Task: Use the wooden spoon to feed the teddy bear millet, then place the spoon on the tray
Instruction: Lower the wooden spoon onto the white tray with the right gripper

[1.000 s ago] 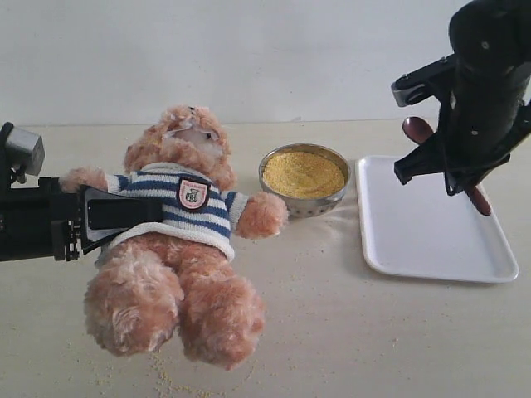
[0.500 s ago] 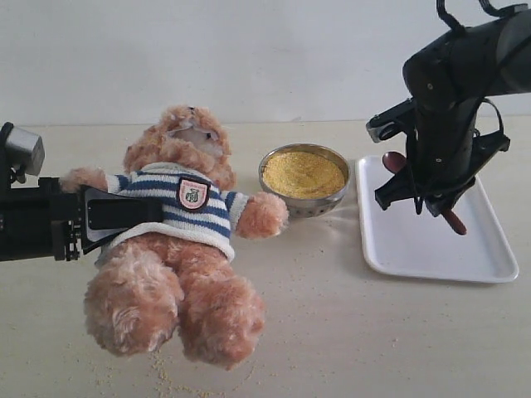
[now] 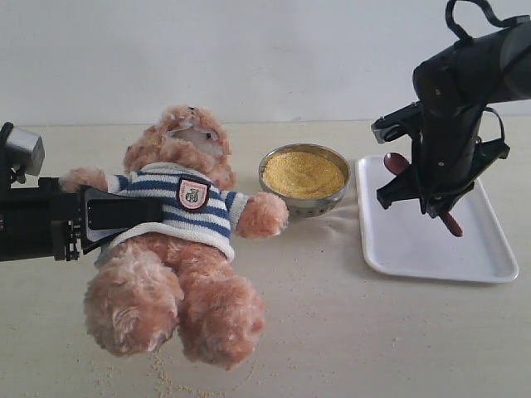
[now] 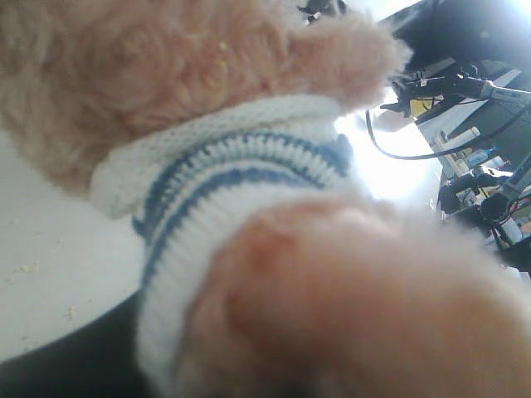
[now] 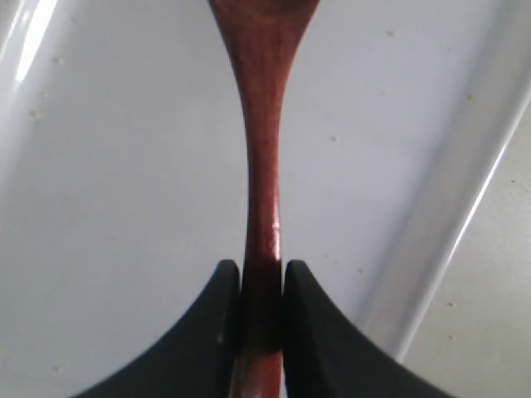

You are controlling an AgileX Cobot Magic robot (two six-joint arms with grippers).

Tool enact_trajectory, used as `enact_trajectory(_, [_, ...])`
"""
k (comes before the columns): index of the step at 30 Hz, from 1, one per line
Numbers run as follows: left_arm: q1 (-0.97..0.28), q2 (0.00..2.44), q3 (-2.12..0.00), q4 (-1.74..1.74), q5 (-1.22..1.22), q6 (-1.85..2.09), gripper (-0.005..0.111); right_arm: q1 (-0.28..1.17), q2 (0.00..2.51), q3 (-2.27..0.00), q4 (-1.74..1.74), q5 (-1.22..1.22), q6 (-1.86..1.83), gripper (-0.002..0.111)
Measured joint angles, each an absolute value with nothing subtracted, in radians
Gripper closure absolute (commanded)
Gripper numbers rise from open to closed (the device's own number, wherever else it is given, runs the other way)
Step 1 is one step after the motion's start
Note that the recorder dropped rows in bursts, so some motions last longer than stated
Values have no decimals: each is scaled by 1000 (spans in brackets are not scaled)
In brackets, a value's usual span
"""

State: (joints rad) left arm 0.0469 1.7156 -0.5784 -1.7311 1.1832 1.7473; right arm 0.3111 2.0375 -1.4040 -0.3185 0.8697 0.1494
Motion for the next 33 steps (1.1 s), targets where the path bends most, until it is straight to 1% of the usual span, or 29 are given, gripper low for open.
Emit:
enact_trajectory(3, [47,1716,-578,-1731,1183,1747,102,287,2037,-1404,-280,870,113,109])
enact_trajectory(10, [47,1716,-578,-1731,1183,1747,102,283,2049,-1404,-224,852,68,109])
enact_trajectory(33, [47,1716,-578,-1731,1183,1747,102,281,2088,-1406,-215,829,59,109])
